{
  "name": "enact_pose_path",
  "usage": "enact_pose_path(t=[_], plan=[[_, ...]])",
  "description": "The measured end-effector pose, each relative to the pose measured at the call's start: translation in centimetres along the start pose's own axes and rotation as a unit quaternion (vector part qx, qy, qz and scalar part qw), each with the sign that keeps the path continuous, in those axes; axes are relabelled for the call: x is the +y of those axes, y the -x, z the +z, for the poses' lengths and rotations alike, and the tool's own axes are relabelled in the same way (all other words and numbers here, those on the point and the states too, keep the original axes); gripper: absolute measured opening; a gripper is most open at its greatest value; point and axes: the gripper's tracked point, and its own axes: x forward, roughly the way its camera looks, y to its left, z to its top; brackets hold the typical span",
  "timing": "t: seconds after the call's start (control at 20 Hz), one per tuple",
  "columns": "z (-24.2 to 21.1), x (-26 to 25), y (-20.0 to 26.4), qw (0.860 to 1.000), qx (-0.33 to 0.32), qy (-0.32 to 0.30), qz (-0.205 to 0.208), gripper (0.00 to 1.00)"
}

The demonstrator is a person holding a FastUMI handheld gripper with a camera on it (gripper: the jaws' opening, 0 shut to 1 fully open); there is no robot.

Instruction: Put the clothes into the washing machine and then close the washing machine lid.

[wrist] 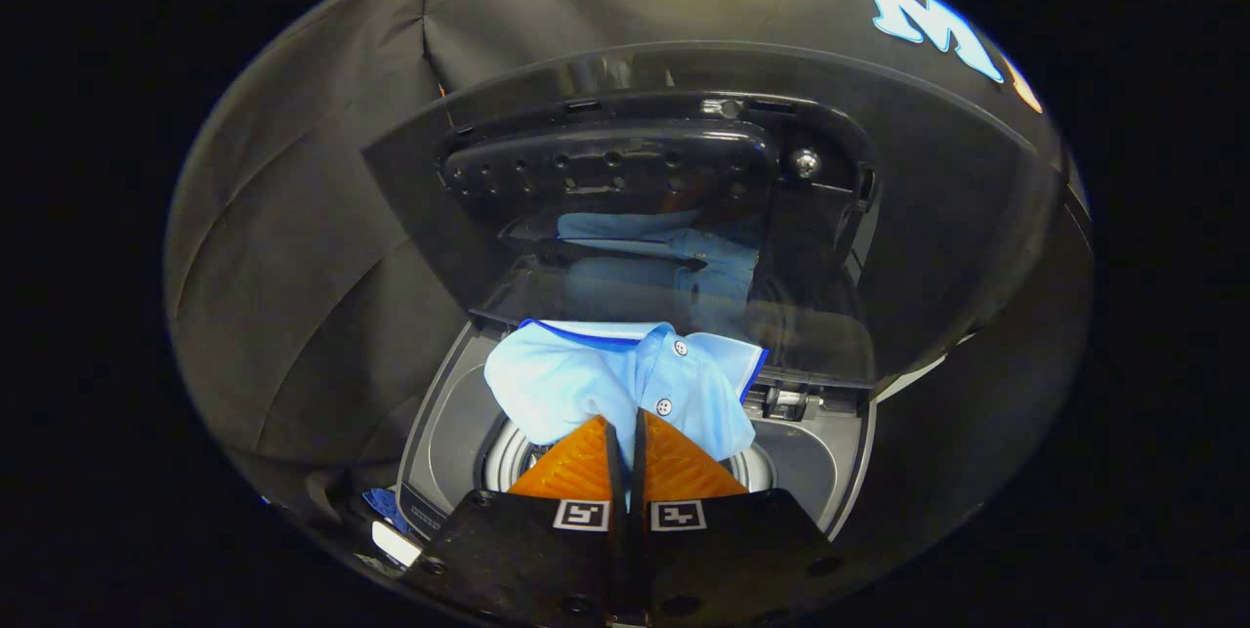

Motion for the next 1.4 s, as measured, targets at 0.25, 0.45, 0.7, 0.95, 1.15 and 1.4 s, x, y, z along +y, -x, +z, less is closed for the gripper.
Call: enact_pose_path(t=[0.25,0.45,0.7,0.95,1.15,1.4], plan=[[0.0,0.1,0.0,1.000,0.001,-0.003,0.001,0.02],[0.0,-0.3,0.6,1.000,0.017,0.004,-0.004,0.23],[-0.5,-0.8,0.4,1.000,0.013,0.011,-0.015,0.99],[0.2,-0.4,2.6,1.000,-0.008,0.005,-0.005,0.99],[1.4,0.7,5.6,0.999,-0.042,0.012,0.008,0.98],[3.7,1.9,9.4,0.996,-0.081,0.032,0.024,0.98]])
